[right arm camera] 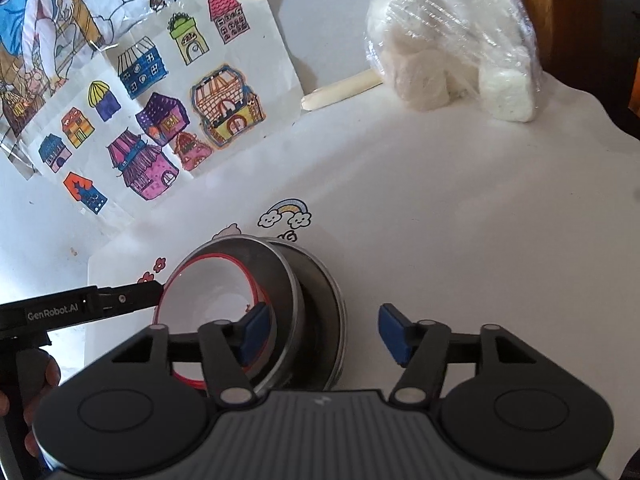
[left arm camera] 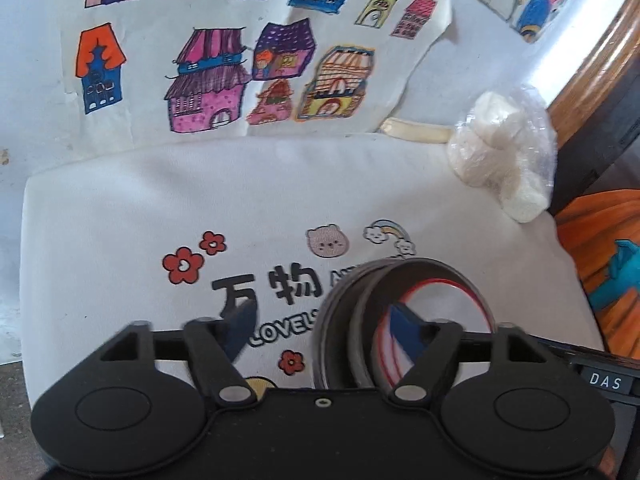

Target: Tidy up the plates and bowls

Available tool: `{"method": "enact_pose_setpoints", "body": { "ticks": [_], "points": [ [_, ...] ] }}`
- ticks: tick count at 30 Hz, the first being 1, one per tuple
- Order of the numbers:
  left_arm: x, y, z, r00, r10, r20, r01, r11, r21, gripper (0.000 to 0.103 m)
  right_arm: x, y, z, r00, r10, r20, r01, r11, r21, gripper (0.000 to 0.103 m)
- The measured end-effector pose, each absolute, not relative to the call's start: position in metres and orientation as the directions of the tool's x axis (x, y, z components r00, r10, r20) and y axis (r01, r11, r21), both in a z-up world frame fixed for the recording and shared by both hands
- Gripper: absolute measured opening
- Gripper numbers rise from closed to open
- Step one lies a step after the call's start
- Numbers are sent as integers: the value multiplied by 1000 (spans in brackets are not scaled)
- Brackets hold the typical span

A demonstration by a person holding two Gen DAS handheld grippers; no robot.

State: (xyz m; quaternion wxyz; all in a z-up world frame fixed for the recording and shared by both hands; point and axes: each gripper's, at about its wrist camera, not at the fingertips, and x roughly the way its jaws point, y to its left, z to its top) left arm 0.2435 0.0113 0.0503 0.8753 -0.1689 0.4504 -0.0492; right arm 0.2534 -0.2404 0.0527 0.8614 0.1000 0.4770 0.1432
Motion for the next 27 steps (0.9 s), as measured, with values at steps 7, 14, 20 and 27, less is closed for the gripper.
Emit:
{"method": "enact_pose_setpoints", "body": {
  "ticks": [7,14,20,27],
  "points": [
    [226,6,60,620,-235,-748,-47,941,-334,92,235,-251,59,540,374,-754,-178,926,332,94],
    [207,3,70,669,-213,-712,-29,950,-311,100,213,-253,66,587,384,-713,-202,922,330,101],
    [185,-1,81,743,-182,-644,-1,962,-272,102,184,-251,81,688,371,-624,-243,927,284,103],
    [153,2,92,819,-138,-556,2,971,-239,102,147,-240,96,764,354,-540,-295,935,196,103]
  ]
}}
